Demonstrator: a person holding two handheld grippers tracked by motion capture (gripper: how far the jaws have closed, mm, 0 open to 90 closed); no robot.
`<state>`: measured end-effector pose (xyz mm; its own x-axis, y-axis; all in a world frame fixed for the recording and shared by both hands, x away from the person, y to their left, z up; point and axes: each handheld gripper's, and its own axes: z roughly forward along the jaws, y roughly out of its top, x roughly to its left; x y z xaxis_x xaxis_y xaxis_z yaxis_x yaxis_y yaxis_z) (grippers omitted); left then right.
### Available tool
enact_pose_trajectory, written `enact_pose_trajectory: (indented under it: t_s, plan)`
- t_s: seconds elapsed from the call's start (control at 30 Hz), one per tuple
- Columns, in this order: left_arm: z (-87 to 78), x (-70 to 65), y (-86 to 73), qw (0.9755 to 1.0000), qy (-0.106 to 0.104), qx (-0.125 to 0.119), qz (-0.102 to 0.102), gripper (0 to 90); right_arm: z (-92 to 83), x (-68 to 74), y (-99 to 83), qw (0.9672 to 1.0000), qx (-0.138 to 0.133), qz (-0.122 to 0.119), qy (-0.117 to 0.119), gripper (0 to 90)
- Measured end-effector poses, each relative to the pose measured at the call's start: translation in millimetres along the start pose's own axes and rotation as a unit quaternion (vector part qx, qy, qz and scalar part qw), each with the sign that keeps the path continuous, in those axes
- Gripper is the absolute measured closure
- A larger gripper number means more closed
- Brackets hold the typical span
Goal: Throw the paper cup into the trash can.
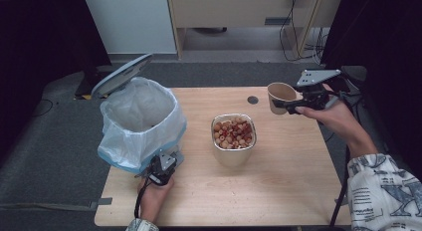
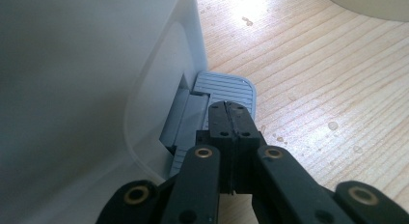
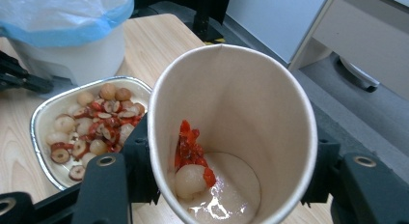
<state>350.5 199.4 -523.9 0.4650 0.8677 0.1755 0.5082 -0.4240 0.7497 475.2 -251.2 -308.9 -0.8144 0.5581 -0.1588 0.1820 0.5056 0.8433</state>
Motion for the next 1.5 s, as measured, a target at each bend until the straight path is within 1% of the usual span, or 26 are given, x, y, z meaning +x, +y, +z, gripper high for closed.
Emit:
enact_pose_trajectory:
  t_s: [0.37,0.5,0.8,1.1,1.33,1.43,1.5]
  plan:
    - [0.0,0.0,0.1,1.0,0.0,0.0,0.0,89.2,5.6,5.1,9.7,0.9999,-0.006,0.006,0.01,39.8]
    - [0.0,0.0,0.0,1.0,0.0,0.0,0.0,89.1,8.1,7.8,14.0,0.9999,-0.003,0.003,0.01,40.0]
    - [0.2,-0.2,0.0,1.0,0.0,-0.001,-0.001,89.1,10.8,13.0,25.9,0.9998,-0.01,0.005,0.016,39.9]
    - [0.1,-0.1,0.1,1.0,0.0,-0.001,-0.001,89.2,16.3,16.9,36.3,0.9998,-0.007,0.005,0.018,40.0]
    - [0.2,-0.2,0.1,1.0,0.0,-0.001,-0.001,89.2,19.8,19.6,41.3,0.9997,-0.007,0.005,0.021,39.9]
    - [0.4,-0.5,0.1,1.0,0.001,-0.002,-0.001,89.1,21.3,20.9,44.3,0.9997,-0.009,0.008,0.022,39.9]
    - [0.4,-0.5,0.1,1.0,0.001,-0.002,-0.001,89.2,21.6,21.0,45.0,0.9997,-0.008,0.005,0.022,39.9]
